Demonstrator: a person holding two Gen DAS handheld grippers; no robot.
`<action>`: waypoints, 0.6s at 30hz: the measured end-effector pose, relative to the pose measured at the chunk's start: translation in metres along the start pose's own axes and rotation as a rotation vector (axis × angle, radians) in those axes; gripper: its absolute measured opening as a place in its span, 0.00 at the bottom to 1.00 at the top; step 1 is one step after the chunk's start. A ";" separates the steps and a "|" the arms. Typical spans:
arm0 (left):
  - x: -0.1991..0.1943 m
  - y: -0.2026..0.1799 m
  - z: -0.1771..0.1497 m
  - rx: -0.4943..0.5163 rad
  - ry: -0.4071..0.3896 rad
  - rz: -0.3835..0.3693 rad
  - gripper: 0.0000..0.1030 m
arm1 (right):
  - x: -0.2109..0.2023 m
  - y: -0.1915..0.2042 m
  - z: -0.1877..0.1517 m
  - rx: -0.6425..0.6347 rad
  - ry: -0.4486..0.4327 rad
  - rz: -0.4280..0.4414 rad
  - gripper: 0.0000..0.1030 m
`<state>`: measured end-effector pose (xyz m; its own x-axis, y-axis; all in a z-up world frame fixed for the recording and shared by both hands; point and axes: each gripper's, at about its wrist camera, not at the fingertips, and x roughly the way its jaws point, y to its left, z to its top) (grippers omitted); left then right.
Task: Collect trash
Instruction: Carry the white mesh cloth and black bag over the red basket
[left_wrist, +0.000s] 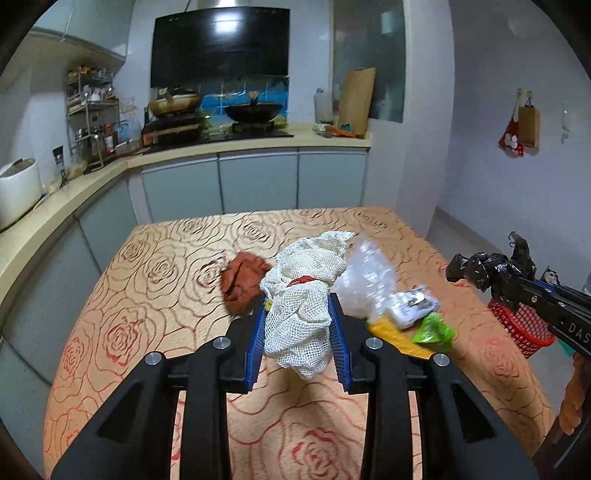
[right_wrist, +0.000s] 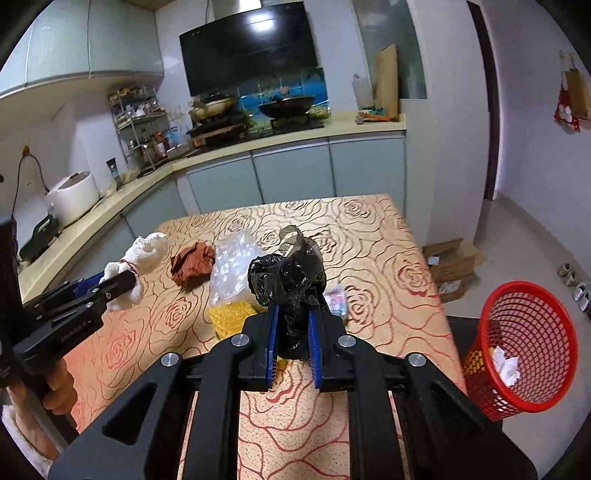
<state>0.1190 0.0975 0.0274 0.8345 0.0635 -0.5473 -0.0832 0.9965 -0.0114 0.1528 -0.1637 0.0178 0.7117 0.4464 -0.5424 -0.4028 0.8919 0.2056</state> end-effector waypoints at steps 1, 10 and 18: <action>-0.001 -0.004 0.002 0.005 -0.005 -0.007 0.29 | -0.002 -0.003 0.001 0.004 -0.005 -0.004 0.14; -0.006 -0.051 0.016 0.063 -0.049 -0.090 0.29 | -0.030 -0.033 0.003 0.049 -0.058 -0.056 0.14; -0.008 -0.100 0.023 0.126 -0.071 -0.167 0.29 | -0.049 -0.063 0.002 0.096 -0.082 -0.110 0.14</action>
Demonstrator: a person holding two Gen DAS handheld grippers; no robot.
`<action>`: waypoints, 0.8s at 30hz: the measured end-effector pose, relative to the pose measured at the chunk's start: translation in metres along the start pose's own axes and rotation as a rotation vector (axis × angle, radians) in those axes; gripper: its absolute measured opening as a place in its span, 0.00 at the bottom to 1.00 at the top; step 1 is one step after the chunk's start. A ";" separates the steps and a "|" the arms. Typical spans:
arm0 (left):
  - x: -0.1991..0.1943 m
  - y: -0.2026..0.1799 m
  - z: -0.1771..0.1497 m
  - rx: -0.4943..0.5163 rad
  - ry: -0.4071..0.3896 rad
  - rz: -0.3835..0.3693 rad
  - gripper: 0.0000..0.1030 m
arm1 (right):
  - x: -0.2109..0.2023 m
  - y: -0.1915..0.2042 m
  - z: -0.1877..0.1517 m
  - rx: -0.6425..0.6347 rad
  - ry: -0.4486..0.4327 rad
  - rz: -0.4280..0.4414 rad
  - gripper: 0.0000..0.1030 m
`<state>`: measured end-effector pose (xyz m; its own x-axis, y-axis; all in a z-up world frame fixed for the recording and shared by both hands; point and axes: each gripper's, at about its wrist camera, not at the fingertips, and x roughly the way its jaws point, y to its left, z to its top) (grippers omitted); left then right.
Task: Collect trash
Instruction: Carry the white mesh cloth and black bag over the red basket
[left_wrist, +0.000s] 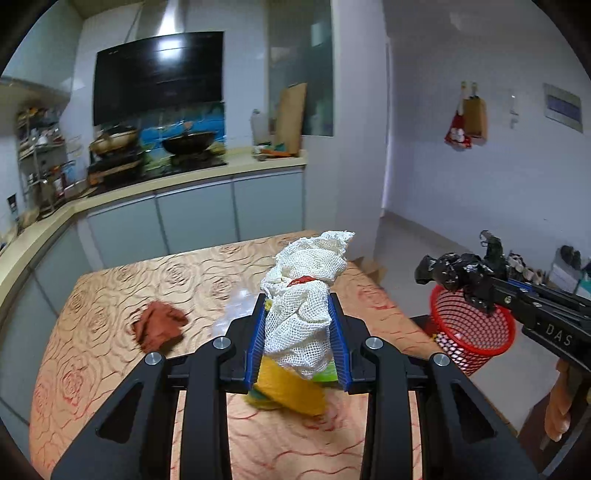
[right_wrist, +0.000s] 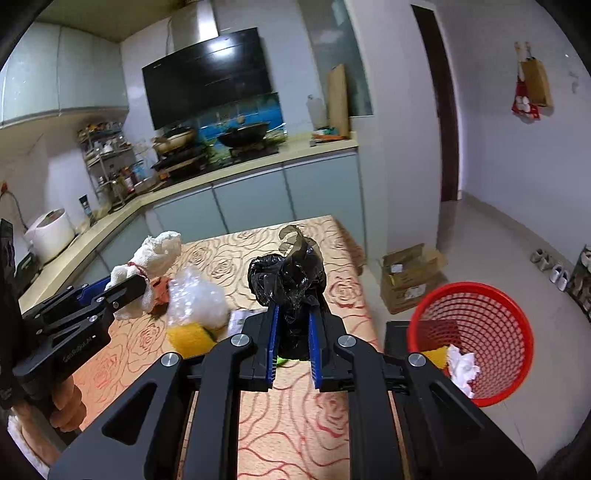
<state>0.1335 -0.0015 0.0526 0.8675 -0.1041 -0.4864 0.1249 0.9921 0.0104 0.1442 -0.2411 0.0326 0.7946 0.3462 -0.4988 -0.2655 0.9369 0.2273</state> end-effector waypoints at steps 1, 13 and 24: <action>0.001 -0.006 0.001 0.006 -0.001 -0.011 0.29 | -0.002 -0.005 0.000 0.006 -0.003 -0.010 0.14; 0.024 -0.070 0.013 0.082 0.006 -0.134 0.29 | -0.023 -0.054 -0.002 0.071 -0.032 -0.102 0.14; 0.048 -0.124 0.021 0.149 0.028 -0.241 0.29 | -0.035 -0.099 -0.006 0.137 -0.048 -0.180 0.14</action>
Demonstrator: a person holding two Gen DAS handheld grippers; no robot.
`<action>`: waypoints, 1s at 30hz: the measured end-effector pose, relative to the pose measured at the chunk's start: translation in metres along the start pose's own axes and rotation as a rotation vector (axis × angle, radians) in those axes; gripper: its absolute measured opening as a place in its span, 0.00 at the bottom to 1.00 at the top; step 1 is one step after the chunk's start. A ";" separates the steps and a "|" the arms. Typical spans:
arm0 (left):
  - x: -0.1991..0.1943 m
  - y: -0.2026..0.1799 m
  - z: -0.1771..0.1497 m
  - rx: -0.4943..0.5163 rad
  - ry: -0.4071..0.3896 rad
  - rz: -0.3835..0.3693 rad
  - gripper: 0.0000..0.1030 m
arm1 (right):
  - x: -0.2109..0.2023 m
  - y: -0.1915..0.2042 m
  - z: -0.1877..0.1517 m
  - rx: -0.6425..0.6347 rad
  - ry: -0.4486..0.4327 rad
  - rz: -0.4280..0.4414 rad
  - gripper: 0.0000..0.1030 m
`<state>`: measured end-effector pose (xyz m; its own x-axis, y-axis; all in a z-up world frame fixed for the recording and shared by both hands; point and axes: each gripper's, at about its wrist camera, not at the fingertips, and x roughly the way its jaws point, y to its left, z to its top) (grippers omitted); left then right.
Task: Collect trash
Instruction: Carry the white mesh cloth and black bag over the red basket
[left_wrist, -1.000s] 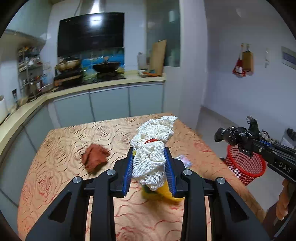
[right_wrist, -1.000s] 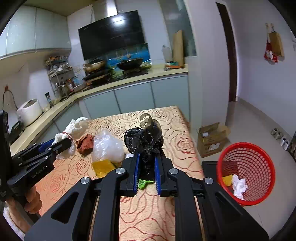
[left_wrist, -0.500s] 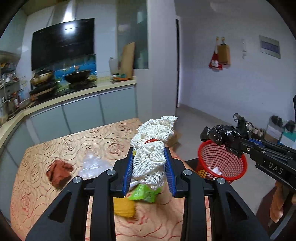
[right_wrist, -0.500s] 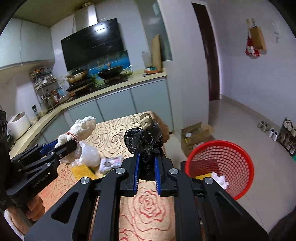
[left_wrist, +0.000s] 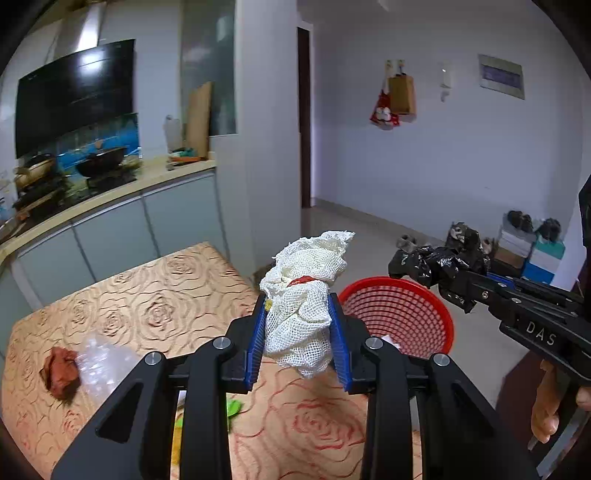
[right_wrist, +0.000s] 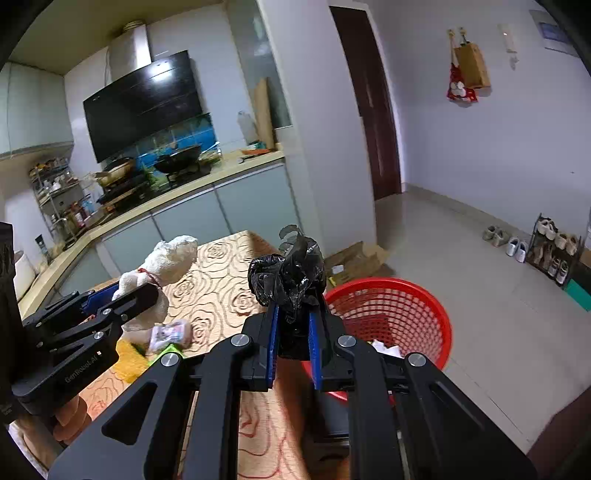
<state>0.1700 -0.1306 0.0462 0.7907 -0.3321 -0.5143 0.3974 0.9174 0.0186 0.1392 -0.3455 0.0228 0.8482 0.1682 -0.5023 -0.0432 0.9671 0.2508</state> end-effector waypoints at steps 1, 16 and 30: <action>0.004 -0.003 0.001 0.004 0.004 -0.007 0.29 | 0.000 -0.003 -0.001 0.004 0.000 -0.005 0.14; 0.074 -0.042 0.007 0.037 0.124 -0.118 0.29 | 0.021 -0.048 -0.013 0.078 0.048 -0.081 0.14; 0.151 -0.064 0.002 0.049 0.280 -0.186 0.29 | 0.072 -0.088 -0.029 0.141 0.169 -0.150 0.14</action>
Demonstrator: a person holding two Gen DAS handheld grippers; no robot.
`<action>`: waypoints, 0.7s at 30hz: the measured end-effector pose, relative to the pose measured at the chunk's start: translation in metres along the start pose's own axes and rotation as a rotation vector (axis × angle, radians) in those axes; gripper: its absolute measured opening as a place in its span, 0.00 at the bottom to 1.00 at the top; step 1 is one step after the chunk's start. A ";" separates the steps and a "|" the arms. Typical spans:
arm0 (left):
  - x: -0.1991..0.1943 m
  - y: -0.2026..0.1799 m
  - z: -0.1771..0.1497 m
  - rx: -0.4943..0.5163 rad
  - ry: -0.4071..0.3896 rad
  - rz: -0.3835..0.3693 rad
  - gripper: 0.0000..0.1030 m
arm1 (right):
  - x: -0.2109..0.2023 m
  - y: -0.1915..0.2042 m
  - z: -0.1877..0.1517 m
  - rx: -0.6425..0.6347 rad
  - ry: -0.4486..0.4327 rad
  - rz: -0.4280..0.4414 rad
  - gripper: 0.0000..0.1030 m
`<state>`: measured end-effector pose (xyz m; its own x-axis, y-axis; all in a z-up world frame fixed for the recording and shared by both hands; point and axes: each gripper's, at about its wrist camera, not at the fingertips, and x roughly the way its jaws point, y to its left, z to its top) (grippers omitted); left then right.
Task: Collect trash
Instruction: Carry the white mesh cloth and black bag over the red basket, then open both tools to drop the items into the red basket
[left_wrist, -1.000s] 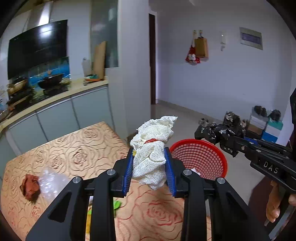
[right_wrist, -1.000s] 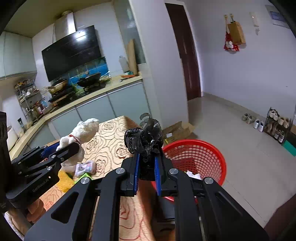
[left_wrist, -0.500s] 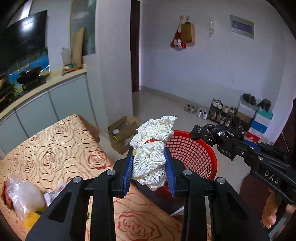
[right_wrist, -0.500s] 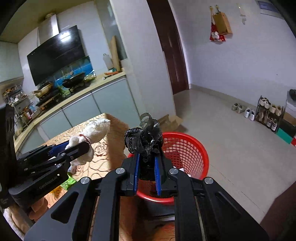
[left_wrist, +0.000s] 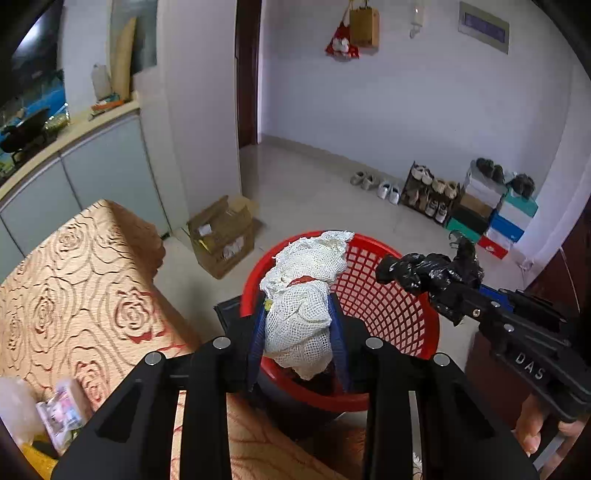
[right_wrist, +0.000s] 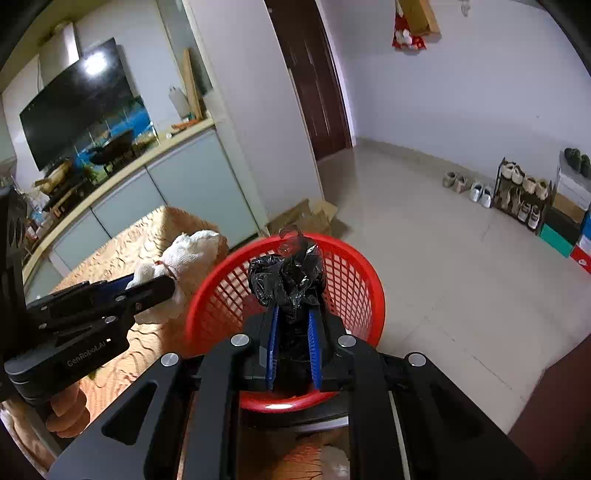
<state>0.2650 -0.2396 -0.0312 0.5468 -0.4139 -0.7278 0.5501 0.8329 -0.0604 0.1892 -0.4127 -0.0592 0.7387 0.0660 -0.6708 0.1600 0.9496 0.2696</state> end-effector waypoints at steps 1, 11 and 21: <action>0.007 0.000 0.001 0.002 0.014 0.000 0.29 | 0.004 -0.001 0.000 0.003 0.009 0.001 0.14; 0.036 -0.001 0.003 0.008 0.068 -0.015 0.32 | 0.029 -0.006 -0.003 0.017 0.059 -0.018 0.14; 0.026 -0.001 0.003 0.007 0.044 -0.015 0.47 | 0.024 -0.007 -0.005 0.047 0.056 -0.001 0.35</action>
<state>0.2805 -0.2528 -0.0484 0.5103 -0.4096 -0.7562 0.5625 0.8241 -0.0668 0.2025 -0.4163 -0.0804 0.7006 0.0831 -0.7087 0.1927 0.9343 0.3000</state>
